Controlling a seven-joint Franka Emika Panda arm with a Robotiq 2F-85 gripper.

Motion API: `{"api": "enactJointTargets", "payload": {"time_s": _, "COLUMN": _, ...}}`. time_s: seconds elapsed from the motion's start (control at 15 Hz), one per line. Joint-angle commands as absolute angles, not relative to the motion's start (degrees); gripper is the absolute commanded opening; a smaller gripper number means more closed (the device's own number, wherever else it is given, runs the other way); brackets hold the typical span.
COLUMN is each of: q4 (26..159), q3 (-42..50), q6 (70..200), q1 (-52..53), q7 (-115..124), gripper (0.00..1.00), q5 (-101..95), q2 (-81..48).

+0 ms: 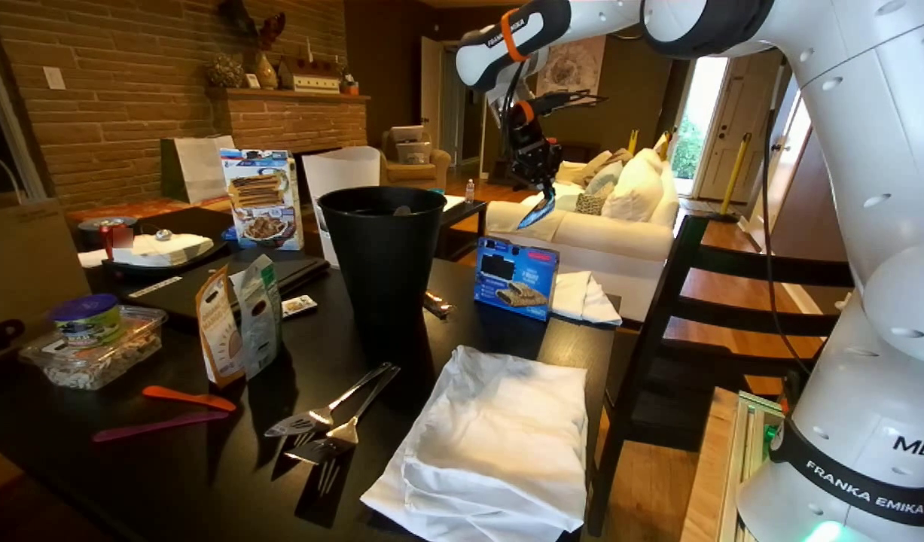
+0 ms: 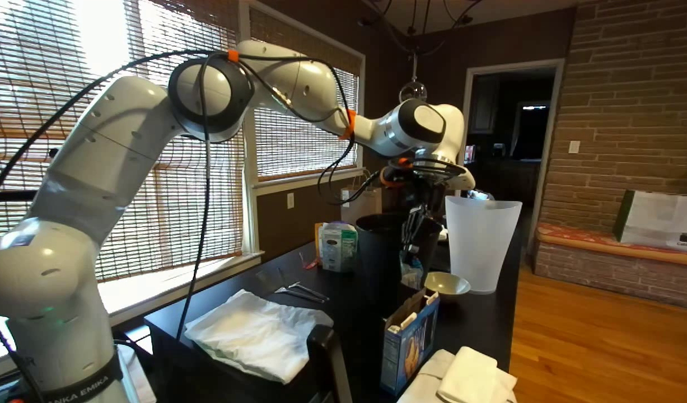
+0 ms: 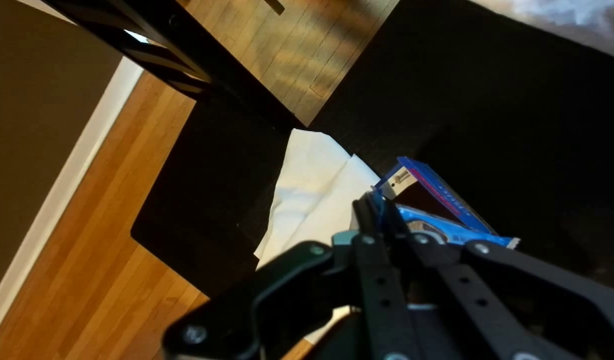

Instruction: Put the candy bar into the box

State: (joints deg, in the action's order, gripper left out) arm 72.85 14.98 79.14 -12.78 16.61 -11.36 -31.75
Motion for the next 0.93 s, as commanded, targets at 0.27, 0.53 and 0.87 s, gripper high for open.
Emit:
{"api": "enactJointTargets", "payload": {"time_s": 0.27, "q4": 77.57, "q3": 13.80, "q6": 83.72, "q1": -10.42, "q7": 5.13, "gripper": 0.02, "q5": -23.83, "q2": -29.22}}
{"api": "enactJointTargets", "payload": {"time_s": 0.53, "q4": 83.08, "q3": 12.91, "q6": 93.15, "q1": -9.48, "q7": 0.52, "gripper": 0.02, "q5": -30.11, "q2": -26.81}}
{"api": "enactJointTargets", "payload": {"time_s": 0.87, "q4": 93.64, "q3": 11.84, "q6": 107.53, "q1": -9.00, "q7": -4.97, "gripper": 0.02, "q5": -34.48, "q2": -21.44}}
